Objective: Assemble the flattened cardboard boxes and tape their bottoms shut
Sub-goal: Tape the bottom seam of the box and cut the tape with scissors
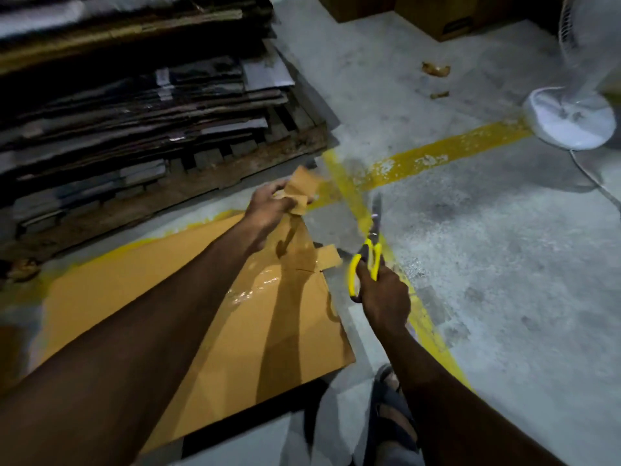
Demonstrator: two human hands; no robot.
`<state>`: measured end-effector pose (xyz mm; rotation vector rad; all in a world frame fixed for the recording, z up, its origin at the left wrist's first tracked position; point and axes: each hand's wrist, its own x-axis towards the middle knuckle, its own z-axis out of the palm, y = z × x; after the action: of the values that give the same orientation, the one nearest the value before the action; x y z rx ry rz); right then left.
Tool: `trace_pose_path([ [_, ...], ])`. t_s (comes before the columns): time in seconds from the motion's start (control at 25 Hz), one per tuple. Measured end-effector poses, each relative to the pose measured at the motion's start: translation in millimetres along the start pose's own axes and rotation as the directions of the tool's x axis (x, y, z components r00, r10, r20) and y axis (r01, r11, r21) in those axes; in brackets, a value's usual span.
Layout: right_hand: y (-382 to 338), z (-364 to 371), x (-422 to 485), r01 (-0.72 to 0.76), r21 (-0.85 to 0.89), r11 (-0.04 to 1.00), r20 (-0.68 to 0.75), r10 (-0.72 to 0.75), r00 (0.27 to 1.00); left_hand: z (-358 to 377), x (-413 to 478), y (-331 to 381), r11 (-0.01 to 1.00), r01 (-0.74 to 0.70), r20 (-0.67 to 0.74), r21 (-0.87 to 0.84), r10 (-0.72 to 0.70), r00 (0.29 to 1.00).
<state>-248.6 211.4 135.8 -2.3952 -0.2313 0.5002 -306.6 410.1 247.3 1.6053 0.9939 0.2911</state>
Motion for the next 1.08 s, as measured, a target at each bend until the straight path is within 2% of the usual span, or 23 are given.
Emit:
trace_pose_path([
  [0.04,-15,5,-8,0.130,-0.140,0.982,0.005,-0.131,0.991,-27,-15,-1,0.999,0.015,-0.034,0.048,-0.014,0.999],
  [0.12,-44,25,-31,0.391,-0.402,0.828,0.084,-0.392,0.916,-76,-51,-1,0.990,0.044,-0.043,0.136,-0.038,0.998],
  [0.2,-70,49,-63,0.499,-0.524,0.690,0.184,-0.480,0.858,-117,-95,-3,0.974,0.099,-0.037,0.204,-0.093,0.995],
  [0.32,-82,80,-103,0.496,-0.549,0.673,0.280,-0.411,0.868,-161,-159,-21,0.955,0.193,-0.047,0.223,-0.187,0.981],
  [0.44,-83,98,-120,0.471,-0.542,0.696,0.267,-0.389,0.882,-196,-183,-43,0.913,0.260,-0.034,0.316,-0.263,0.964],
  [0.52,-87,103,-120,0.480,-0.614,0.626,0.272,-0.403,0.874,-212,-175,-49,0.879,0.262,-0.027,0.399,-0.274,0.961],
  [0.68,-95,101,-109,0.526,-0.710,0.469,0.345,-0.419,0.840,-226,-152,-57,0.871,0.252,-0.058,0.422,-0.252,0.966],
  [0.88,-118,101,-104,0.641,-0.704,0.306,0.511,-0.408,0.756,-220,-131,-60,0.841,0.241,-0.102,0.484,-0.219,0.970],
  [0.96,-127,104,-98,0.665,-0.674,0.322,0.500,-0.464,0.731,-214,-128,-59,0.840,0.229,-0.098,0.492,-0.208,0.973],
  [1.08,-116,109,-77,0.680,-0.556,0.478,0.265,-0.673,0.690,-204,-123,-63,0.816,0.204,-0.087,0.541,-0.187,0.979],
])
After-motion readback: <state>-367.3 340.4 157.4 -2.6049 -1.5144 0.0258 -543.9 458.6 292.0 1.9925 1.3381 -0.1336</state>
